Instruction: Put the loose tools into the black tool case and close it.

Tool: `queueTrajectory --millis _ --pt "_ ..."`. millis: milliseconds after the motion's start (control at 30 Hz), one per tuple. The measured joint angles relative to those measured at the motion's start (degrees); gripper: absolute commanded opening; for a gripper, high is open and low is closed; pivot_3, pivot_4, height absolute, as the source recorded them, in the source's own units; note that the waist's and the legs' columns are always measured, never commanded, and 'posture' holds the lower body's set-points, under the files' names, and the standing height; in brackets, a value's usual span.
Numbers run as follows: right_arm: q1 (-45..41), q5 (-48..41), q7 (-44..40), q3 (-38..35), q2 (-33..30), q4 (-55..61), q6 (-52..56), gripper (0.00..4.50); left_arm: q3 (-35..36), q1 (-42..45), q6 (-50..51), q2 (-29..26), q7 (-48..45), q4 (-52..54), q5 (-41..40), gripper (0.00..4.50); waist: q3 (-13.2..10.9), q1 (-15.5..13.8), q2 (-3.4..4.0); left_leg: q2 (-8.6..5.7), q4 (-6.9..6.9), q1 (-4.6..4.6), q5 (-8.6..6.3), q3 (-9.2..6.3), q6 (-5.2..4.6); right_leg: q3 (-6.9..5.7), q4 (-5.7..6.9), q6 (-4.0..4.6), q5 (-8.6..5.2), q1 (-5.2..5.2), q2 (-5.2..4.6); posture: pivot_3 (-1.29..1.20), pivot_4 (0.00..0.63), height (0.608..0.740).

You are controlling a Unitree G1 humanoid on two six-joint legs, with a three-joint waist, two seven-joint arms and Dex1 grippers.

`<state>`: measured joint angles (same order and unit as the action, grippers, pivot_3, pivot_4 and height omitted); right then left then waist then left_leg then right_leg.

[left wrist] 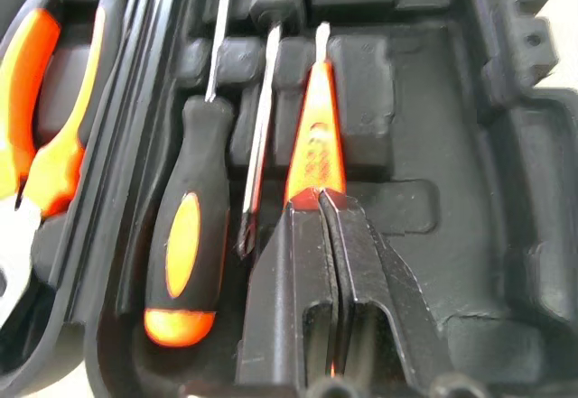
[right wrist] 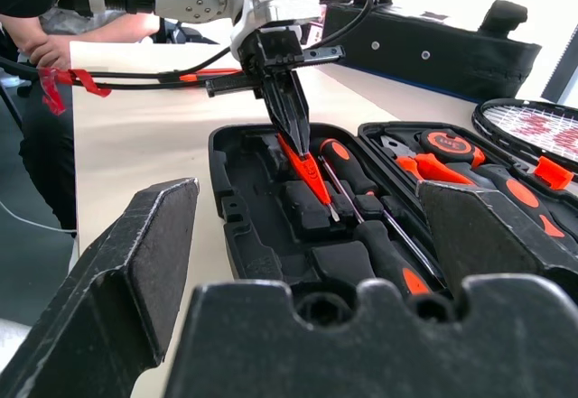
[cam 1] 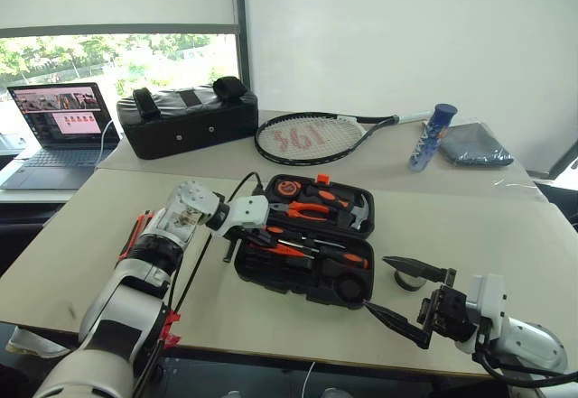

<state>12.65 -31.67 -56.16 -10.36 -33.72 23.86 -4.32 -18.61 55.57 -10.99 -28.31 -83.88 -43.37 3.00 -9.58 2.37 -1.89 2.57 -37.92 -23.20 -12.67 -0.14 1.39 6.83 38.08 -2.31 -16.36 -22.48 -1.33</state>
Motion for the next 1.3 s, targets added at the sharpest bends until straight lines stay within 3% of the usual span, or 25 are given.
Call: queueTrajectory --millis 567,667,767,900,1067,1100,1167,1300 --pt "0.2 0.0 0.2 0.0 0.0 0.1 0.0 4.5 0.4 -3.2 0.3 0.8 3.2 2.2 1.1 0.07 0.0 0.0 0.04 -0.01 0.0 0.2 0.0 0.01 0.0 0.01 0.0 -0.01 -0.01 0.2 -0.01 0.0 0.15 0.74" --pt "0.1 0.0 0.2 0.0 0.1 0.2 0.0 4.5 3.9 -6.8 3.2 0.7 2.6 5.7 -3.5 0.07 0.0 0.1 0.04 0.01 0.0 0.12 0.0 0.01 0.0 0.01 0.01 -0.01 0.0 0.12 0.0 0.0 0.15 0.74" --pt "-0.4 -0.8 0.2 -0.1 0.3 0.3 0.3 4.5 10.1 -13.3 9.2 -1.3 1.9 15.5 -12.1 0.73 0.0 0.6 0.05 0.11 0.0 0.0 0.0 0.03 0.0 0.03 0.05 0.03 0.01 -0.09 0.04 0.0 0.15 0.74" --pt "-1.2 -2.1 -0.1 -0.3 0.3 -0.3 1.1 4.5 25.0 -28.1 16.0 -10.0 6.7 31.3 -21.3 2.3 0.1 1.6 0.13 0.24 0.09 0.12 -0.02 0.04 -0.01 0.04 0.1 0.11 0.0 -0.06 0.05 0.0 0.15 0.74" --pt "-2.4 -2.1 -0.7 0.5 1.2 -1.7 1.0 4.5 40.5 -48.7 20.3 -11.1 15.8 40.9 -26.5 3.88 0.0 1.3 0.09 0.22 0.07 0.31 -0.02 0.08 -0.01 -0.03 0.05 0.1 -0.01 0.19 -0.13 0.0 0.15 0.74" --pt "-3.4 -1.8 -0.9 0.9 1.6 -2.1 0.6 4.5 47.2 -54.9 20.7 -9.2 19.6 43.1 -28.1 4.29 0.0 1.2 0.06 0.25 0.07 0.34 -0.02 0.08 -0.01 -0.03 0.01 0.09 -0.01 0.2 -0.16 0.0 0.15 0.74" --pt "-3.6 -1.4 -1.3 1.0 2.2 -2.7 -0.5 4.5 57.4 -64.0 19.6 -5.7 25.6 44.2 -29.7 4.47 0.1 1.4 0.03 0.28 0.09 0.4 -0.03 0.12 0.0 -0.03 0.01 0.1 -0.02 0.22 -0.21 0.0 0.15 0.74" --pt "-4.8 -1.0 -2.8 1.7 2.8 -3.8 -2.0 4.5 67.3 -73.7 17.2 -0.1 33.9 44.1 -30.6 4.47 0.1 0.4 -0.06 0.21 0.08 0.4 -0.02 0.13 0.0 -0.05 -0.02 0.08 -0.03 0.26 -0.23 0.0 0.15 0.74"
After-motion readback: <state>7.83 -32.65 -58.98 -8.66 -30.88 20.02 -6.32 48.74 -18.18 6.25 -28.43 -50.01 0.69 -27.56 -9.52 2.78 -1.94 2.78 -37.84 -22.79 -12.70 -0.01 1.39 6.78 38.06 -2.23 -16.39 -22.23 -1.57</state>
